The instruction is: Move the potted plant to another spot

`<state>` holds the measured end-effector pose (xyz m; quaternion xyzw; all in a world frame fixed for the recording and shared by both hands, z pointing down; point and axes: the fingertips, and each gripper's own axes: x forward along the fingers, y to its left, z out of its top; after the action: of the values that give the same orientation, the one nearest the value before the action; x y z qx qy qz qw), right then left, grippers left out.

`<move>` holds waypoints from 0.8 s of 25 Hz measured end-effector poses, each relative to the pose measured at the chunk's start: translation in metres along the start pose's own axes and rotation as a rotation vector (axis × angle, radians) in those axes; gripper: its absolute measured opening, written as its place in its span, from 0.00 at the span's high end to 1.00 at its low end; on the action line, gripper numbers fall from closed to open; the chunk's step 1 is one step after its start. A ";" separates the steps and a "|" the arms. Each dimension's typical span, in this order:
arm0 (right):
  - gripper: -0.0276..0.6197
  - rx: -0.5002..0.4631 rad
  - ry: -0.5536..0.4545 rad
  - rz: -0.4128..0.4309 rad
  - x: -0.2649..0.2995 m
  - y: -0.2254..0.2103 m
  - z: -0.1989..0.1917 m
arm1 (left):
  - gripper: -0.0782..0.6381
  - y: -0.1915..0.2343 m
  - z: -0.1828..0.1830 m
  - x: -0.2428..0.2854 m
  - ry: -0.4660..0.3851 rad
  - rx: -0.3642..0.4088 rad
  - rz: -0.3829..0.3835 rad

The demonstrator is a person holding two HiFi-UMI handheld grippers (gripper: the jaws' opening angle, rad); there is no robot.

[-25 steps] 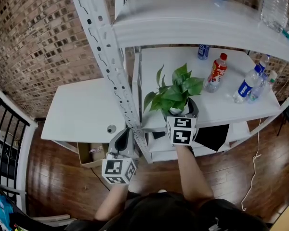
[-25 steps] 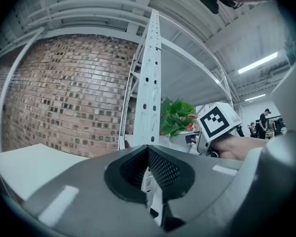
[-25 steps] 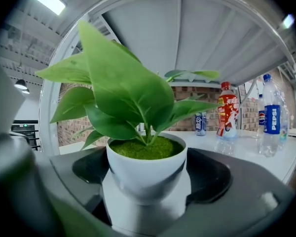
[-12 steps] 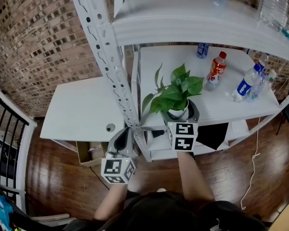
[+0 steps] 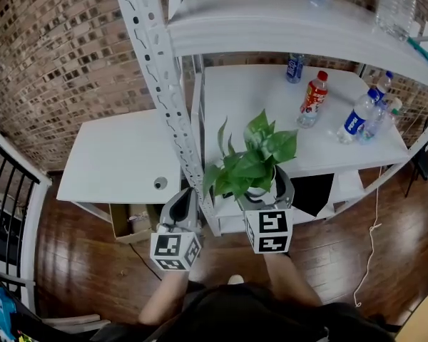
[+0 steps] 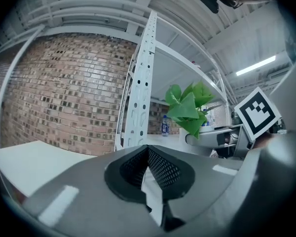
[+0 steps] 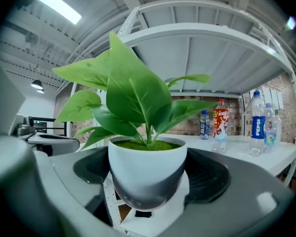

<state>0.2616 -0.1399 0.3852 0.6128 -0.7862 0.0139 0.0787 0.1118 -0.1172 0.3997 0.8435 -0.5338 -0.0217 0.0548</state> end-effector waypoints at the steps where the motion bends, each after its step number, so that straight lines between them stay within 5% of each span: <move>1: 0.24 -0.001 -0.003 0.009 -0.006 0.005 -0.001 | 0.87 -0.001 0.000 -0.003 -0.001 -0.001 0.001; 9: 0.24 0.018 -0.011 0.142 -0.045 0.068 -0.008 | 0.87 0.022 -0.008 -0.043 -0.001 -0.009 0.086; 20: 0.24 0.012 -0.007 0.452 -0.018 0.217 0.000 | 0.87 0.132 0.007 -0.103 -0.019 -0.024 0.305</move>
<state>0.0561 -0.0682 0.3989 0.4217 -0.9036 0.0337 0.0673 -0.0517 -0.0810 0.4063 0.7516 -0.6561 -0.0276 0.0625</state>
